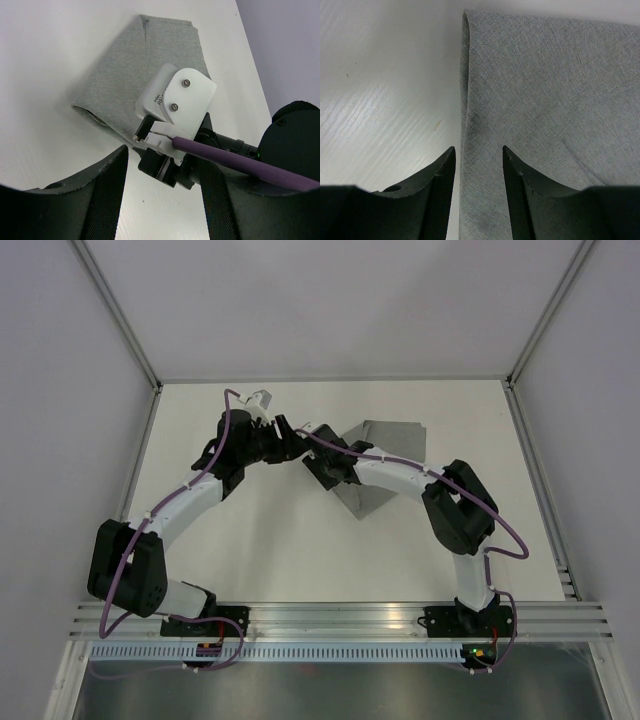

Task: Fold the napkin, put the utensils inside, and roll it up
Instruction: Roll the napkin at the center of the board.

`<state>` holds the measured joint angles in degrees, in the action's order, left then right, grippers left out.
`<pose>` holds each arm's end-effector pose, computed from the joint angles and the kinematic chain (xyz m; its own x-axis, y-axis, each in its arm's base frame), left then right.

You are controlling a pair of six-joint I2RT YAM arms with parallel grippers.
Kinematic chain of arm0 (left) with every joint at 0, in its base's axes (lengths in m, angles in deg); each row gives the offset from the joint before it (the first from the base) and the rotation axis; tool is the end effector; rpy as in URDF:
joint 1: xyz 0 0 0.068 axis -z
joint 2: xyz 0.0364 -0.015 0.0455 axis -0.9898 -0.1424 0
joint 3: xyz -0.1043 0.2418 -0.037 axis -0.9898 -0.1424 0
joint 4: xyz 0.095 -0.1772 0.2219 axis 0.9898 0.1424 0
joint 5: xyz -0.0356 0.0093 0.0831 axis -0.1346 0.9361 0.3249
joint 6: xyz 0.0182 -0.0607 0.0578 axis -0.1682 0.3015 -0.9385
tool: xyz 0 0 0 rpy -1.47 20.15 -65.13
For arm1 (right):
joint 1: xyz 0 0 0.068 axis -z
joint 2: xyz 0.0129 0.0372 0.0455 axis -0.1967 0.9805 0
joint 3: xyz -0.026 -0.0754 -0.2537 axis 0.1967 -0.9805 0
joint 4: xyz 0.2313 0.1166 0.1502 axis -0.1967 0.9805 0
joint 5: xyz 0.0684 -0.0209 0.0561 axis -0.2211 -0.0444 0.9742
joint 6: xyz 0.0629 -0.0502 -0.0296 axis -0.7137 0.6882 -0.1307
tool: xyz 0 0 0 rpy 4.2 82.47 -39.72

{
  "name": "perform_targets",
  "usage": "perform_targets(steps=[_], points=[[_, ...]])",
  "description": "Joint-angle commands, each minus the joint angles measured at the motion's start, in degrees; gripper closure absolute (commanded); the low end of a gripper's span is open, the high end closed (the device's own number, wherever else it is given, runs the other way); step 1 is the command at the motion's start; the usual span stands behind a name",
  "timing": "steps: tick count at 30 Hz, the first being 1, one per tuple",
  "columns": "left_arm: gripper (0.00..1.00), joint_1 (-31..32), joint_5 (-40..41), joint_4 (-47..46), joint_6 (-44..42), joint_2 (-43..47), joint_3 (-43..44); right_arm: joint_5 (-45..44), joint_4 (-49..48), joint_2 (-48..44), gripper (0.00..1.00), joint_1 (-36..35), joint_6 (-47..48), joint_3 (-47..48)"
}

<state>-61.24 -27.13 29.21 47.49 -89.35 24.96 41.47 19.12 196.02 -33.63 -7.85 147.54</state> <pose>0.3615 -0.1633 0.2372 -0.6349 -0.2894 -0.7163 0.3439 0.7243 -0.5975 0.3603 0.3358 0.1385 -0.5522 -0.6065 -0.5720 -0.6176 0.7585 -0.2080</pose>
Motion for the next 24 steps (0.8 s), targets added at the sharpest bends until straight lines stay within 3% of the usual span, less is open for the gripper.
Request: perform_targets(steps=[1,24], points=[[0.37,-0.80,-0.27,-2.56,1.67,1.19,2.83,-1.38,0.43,-0.17,0.52,-3.19,2.46,-1.86],[0.37,-1.77,-1.32,-3.17,1.85,0.04,2.39,-5.07,-0.62,0.45,0.53,-7.85,2.73,-3.27]])
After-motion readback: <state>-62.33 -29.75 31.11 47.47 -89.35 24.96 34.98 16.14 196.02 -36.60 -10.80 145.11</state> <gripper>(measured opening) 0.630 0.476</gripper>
